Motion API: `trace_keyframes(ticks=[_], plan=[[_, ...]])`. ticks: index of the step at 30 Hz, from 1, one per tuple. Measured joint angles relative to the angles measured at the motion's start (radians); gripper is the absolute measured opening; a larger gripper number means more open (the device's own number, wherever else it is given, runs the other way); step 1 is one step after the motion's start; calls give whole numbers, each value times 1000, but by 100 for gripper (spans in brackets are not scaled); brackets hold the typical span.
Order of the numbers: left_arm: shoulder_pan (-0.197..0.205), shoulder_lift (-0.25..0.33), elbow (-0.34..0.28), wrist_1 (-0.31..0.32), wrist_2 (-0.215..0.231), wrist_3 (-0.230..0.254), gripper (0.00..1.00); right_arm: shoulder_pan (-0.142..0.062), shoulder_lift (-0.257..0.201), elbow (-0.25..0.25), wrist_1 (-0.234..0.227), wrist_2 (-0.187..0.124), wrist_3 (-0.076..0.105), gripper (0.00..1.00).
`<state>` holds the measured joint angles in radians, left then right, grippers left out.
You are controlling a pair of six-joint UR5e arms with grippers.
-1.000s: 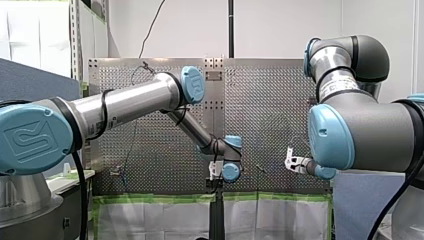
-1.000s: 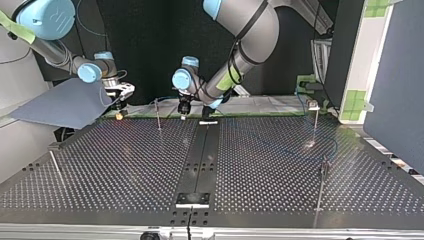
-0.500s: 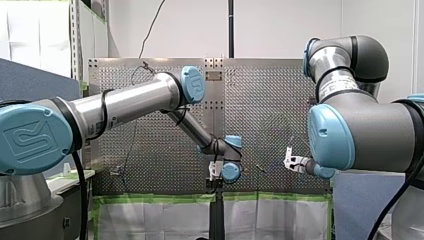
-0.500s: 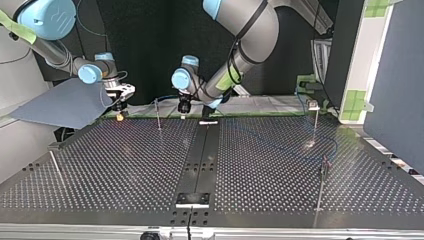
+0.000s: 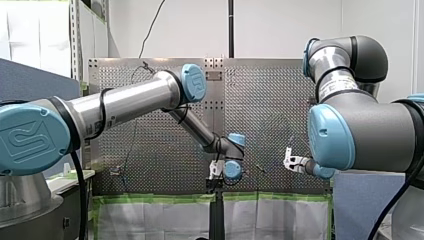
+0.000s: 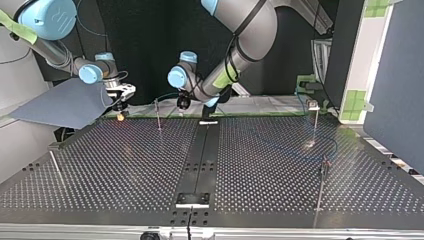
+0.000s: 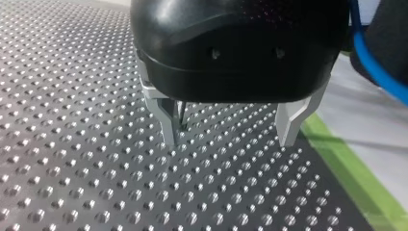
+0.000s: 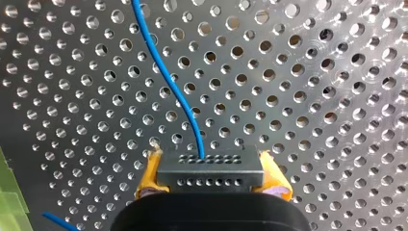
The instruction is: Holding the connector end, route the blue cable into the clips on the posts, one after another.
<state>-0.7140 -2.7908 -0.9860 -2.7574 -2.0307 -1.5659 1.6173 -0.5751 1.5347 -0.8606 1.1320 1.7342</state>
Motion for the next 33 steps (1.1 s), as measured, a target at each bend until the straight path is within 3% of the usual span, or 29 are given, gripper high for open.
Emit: trace_keyframes(ticks=[7, 11, 18, 21, 25, 29, 33], plan=[[-17, 28, 0, -49, 21, 3, 99, 1, 0, 0, 12, 1, -8, 0], [-23, 49, 0, -59, 24, 2, 99, 1, 0, 0, 33, 8, -26, 0], [-42, 58, 0, -99, 15, -14, 99, -2, -1, 19, 108, 68, -100, 0], [-53, 59, 0, -128, 8, -17, 99, -6, -1, 43, 126, 79, -133, 0], [-69, 59, 0, -168, 0, -18, 99, -10, -1, 63, 132, 70, -175, 0], [-87, 61, -1, -207, -3, -18, 99, -10, -2, 70, 133, 63, -198, 0], [-102, 62, -1, -220, -8, -18, 99, -15, -4, 94, 133, 33, -226, 0]])
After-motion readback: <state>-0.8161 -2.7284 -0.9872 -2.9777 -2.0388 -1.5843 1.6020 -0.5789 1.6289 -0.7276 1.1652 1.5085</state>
